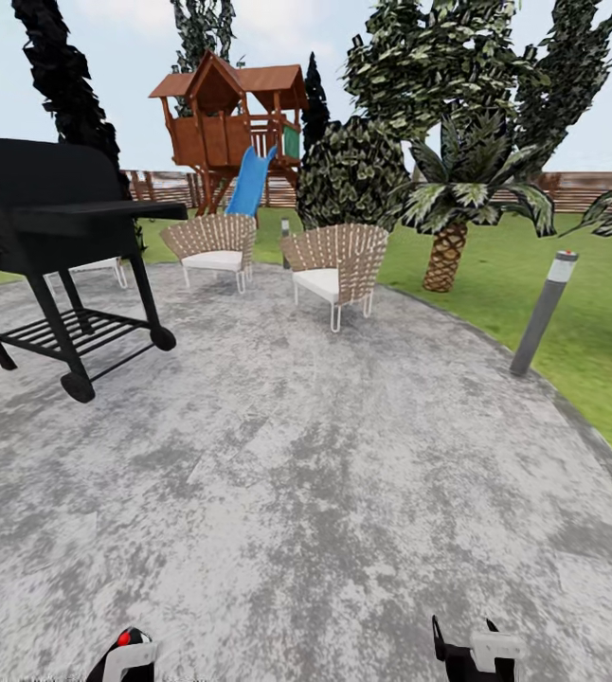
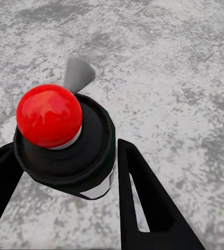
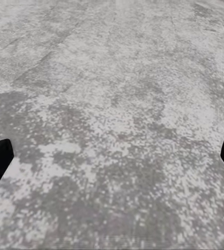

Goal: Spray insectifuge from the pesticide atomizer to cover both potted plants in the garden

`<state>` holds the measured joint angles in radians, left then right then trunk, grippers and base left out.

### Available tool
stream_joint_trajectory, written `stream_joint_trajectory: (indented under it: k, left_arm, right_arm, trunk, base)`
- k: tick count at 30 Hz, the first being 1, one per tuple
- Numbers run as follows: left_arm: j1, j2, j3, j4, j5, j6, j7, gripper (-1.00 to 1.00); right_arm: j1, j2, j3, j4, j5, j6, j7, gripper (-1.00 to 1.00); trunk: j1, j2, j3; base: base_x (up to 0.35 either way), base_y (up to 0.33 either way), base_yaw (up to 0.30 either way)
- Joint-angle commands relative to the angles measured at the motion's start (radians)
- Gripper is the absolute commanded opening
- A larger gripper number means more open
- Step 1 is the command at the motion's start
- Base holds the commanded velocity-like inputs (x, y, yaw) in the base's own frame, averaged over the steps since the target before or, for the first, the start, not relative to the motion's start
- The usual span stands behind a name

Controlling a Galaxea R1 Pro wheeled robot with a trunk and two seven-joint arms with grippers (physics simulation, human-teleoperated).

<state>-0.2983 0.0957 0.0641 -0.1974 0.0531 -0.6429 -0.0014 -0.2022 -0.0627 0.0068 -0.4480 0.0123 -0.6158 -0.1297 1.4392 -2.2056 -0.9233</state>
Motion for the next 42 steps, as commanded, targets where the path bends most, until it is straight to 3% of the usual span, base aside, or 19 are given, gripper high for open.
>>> stream_joint_trajectory:
  k: [1, 42]
  left_arm:
    - [-0.001, 0.000, 0.000, 0.001, 0.005, -0.003, -0.002, -1.00]
    - [-0.001, -0.001, 0.000, 0.003, 0.004, -0.005, 0.003, -1.00]
  right_arm:
    - [0.000, 0.000, 0.001, 0.000, 0.002, -0.002, -0.004, 1.00]
    - [0.000, 0.000, 0.002, 0.002, 0.003, -0.002, -0.004, 1.00]
  trunk:
    - [0.000, 0.000, 0.000]
    - [0.000, 0.000, 0.042]
  base:
    - [0.000, 0.000, 0.220]
    - [0.000, 0.000, 0.220]
